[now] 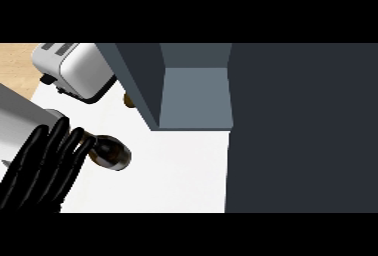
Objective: Pick up the wine, place it into the cabinet and close the cabinet
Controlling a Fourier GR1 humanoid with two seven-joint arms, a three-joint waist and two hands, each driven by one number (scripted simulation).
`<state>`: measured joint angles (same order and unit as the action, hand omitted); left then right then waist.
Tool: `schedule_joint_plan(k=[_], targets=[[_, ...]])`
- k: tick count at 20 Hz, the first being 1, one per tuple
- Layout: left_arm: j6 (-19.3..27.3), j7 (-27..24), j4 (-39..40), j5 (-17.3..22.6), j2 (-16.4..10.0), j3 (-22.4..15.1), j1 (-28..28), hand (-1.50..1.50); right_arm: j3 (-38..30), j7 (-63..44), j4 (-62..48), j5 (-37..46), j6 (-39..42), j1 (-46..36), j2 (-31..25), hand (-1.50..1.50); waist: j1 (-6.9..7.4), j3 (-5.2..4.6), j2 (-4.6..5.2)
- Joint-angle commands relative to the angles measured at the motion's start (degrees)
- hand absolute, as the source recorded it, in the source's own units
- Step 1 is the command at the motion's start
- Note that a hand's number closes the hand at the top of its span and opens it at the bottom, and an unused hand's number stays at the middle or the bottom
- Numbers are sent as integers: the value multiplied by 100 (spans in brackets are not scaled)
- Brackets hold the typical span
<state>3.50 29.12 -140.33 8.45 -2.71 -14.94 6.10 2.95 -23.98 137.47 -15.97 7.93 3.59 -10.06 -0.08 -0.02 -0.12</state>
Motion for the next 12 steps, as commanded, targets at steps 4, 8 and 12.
schedule_joint_plan(k=[4, 8, 12], targets=[[-110, 230, -367, 740, -163, 883, -210, -150, -102, -902, 1224, -93, -430, -31, -68, -150, -31, -5, -7], [-266, 227, -129, 1025, -227, 1418, -343, -150, -77, -507, 803, -169, -175, 66, 38, -150, -17, -1, -1], [-592, -154, 174, 1305, -254, 1912, -54, -150, -538, -435, 720, -380, -60, -45, -136, -150, -1, -2, -1]])
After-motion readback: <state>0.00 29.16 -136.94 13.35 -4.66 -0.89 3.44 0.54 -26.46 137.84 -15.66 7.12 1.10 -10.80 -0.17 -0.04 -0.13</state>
